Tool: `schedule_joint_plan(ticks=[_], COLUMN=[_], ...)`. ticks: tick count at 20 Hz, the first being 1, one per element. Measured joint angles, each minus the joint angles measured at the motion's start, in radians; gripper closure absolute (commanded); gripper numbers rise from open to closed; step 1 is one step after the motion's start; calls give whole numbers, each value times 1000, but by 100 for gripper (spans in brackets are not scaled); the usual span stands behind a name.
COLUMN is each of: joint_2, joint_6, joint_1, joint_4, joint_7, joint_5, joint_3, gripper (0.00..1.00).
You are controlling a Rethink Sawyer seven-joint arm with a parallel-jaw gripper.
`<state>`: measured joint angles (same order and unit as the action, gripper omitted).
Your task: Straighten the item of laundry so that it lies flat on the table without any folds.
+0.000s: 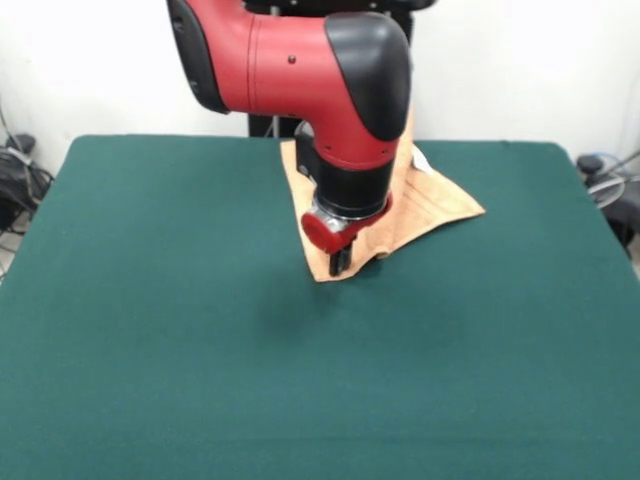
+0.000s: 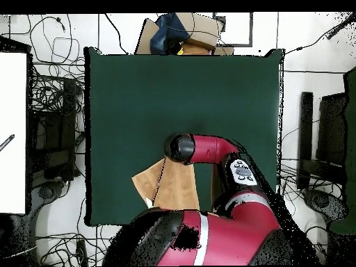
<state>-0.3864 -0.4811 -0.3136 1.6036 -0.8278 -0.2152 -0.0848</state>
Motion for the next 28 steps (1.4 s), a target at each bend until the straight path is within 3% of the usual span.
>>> schedule_joint_plan(ticks=[28], joint_2=[20], joint_6=[-87], joint_1=[9], joint_4=[-57], joint_7=[0], joint_5=[1], joint_3=[2], gripper=[100])
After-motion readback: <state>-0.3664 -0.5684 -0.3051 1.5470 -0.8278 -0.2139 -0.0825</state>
